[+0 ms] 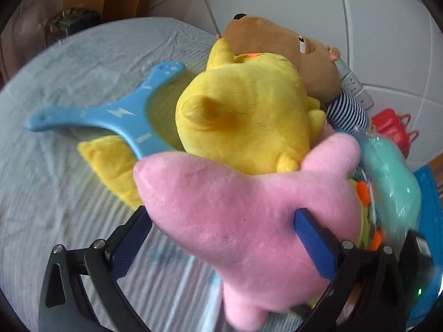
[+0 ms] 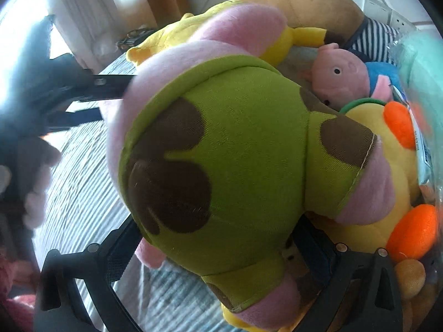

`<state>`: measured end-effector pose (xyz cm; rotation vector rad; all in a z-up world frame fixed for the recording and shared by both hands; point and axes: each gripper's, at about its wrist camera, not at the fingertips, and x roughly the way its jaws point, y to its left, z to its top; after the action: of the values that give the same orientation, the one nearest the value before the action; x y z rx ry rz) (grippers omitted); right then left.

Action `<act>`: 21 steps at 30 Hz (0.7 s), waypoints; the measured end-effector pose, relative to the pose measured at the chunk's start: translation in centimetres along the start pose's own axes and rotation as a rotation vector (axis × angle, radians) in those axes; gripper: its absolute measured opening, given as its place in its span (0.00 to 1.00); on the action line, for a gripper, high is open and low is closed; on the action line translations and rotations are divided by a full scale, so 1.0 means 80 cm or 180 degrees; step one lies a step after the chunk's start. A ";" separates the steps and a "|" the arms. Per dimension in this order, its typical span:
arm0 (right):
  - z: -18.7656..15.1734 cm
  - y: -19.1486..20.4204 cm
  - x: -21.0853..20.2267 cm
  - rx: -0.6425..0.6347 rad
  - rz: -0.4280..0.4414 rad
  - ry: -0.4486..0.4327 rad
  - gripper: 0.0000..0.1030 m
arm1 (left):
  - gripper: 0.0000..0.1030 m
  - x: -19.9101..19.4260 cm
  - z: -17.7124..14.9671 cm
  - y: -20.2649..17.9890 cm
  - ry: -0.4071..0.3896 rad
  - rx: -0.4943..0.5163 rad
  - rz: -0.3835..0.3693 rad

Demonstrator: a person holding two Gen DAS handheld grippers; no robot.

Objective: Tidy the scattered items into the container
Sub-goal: 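Grasp the pink starfish plush with the left tool while the right tool grasps it too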

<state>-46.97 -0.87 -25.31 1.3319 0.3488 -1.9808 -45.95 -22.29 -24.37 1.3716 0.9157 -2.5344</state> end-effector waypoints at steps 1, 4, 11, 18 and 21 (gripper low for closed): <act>0.000 0.001 0.002 0.0012 -0.0028 -0.0002 0.99 | 0.95 -0.001 -0.001 -0.005 -0.0035 0.0046 0.0006; -0.002 0.007 0.004 0.0029 -0.0133 -0.0019 0.98 | 0.76 -0.017 -0.007 -0.026 -0.0150 0.0339 0.0114; -0.022 0.032 -0.023 0.0083 -0.0237 -0.0179 0.85 | 0.57 -0.076 -0.025 -0.054 -0.0346 0.0787 0.0239; -0.046 0.074 -0.086 0.0006 -0.0323 -0.0535 0.82 | 0.31 -0.149 -0.061 -0.084 -0.0408 0.1117 0.0073; -0.050 0.093 -0.114 -0.0070 -0.0344 -0.0665 0.65 | 0.31 -0.164 -0.085 -0.099 -0.0352 0.1248 0.0117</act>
<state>-37.12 -0.15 -17.71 1.0999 0.3480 -2.1770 -36.35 -14.41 -13.16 1.3009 0.3816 -2.8309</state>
